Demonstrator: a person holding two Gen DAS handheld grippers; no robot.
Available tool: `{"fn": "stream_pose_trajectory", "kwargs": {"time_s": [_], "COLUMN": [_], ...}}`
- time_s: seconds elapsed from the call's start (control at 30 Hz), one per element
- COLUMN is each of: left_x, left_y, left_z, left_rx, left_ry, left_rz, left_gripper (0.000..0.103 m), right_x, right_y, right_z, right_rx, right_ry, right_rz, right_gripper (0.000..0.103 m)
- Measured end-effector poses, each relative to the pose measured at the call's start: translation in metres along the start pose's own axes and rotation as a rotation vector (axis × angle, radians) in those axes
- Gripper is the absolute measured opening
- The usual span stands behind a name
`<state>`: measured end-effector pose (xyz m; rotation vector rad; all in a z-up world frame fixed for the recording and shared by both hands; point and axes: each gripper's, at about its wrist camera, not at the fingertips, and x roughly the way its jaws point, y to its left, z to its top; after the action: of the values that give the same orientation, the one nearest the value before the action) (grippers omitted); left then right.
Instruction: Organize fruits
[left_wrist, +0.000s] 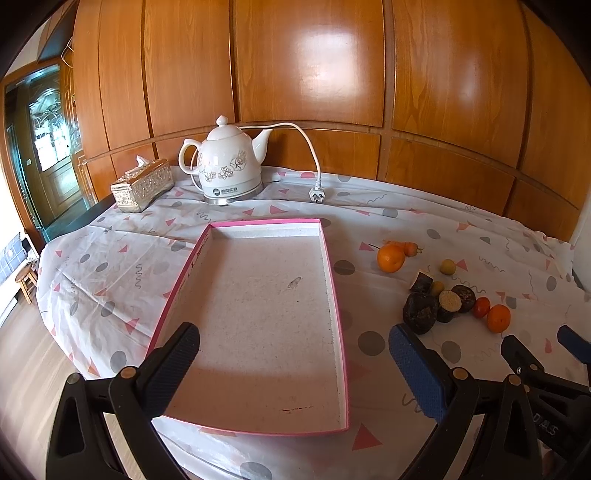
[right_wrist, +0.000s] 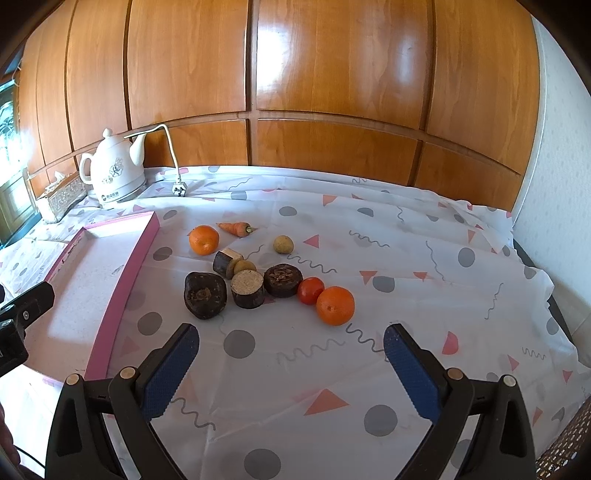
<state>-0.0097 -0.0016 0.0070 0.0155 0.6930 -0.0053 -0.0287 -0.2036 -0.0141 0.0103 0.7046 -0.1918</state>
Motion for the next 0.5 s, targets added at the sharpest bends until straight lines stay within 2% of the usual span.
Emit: {"fn": "stream_pose_trajectory", "kwargs": {"time_s": [0.5], "left_x": [-0.0053], "left_y": [-0.0017], "left_z": [0.0009], "left_rx": [0.007], "left_ry": [-0.011], "left_rz": [0.001], "left_gripper": [0.103], "right_x": [-0.002], "right_y": [-0.002], "right_z": [0.0001], "right_rx": [0.004], "right_ry": [-0.009], "right_rz": [-0.004], "right_gripper": [0.102]}}
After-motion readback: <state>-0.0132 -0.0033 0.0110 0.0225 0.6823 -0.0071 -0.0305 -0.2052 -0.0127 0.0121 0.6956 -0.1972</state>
